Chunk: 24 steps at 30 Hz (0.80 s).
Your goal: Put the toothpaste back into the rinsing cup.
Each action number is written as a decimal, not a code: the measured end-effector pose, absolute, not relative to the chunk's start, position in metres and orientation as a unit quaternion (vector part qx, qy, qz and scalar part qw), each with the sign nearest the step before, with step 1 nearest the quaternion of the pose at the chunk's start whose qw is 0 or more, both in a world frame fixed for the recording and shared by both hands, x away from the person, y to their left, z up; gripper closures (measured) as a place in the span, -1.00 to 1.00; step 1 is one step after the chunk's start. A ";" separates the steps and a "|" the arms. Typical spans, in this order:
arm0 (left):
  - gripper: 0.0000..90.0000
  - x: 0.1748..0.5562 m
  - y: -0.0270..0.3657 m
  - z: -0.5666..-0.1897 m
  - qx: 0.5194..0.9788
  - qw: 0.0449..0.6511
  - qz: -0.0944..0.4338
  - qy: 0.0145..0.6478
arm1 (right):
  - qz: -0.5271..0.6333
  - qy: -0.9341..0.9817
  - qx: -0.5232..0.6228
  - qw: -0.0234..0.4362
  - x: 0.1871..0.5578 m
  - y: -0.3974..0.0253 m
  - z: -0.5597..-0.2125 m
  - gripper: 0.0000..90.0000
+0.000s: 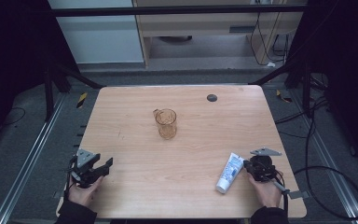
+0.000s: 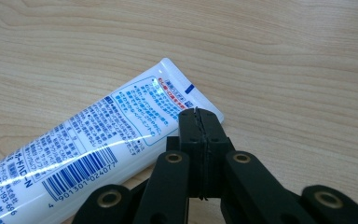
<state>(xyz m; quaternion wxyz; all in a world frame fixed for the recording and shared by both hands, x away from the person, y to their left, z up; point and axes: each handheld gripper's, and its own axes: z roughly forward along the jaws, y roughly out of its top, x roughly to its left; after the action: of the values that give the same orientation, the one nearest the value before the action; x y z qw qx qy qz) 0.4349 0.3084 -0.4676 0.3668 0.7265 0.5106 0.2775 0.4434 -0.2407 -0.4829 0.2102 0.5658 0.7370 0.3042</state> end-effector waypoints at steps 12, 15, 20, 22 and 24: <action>-0.07 0.436 0.306 -0.467 0.733 0.363 0.265 0.510 | 0.301 0.741 0.564 0.207 0.453 -0.235 -0.485 1.00; -0.07 0.436 0.306 -0.467 0.734 0.362 0.265 0.509 | 0.301 0.741 0.564 0.206 0.455 -0.233 -0.486 1.00; -0.07 0.436 0.306 -0.467 0.735 0.360 0.263 0.511 | 0.300 0.746 0.561 0.199 0.463 -0.226 -0.487 0.99; -0.07 0.436 0.306 -0.467 0.735 0.360 0.263 0.511 | 0.299 0.746 0.561 0.198 0.464 -0.224 -0.487 0.99; -0.07 0.436 0.306 -0.467 0.735 0.360 0.264 0.511 | 0.299 0.749 0.557 0.198 0.465 -0.222 -0.487 0.99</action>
<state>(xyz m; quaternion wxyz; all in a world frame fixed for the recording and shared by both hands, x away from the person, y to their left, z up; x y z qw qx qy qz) 0.4358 0.3058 -0.4668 0.3603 0.7349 0.5105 0.2635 0.4650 -0.2220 -0.4870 0.1980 0.5572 0.7488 0.2993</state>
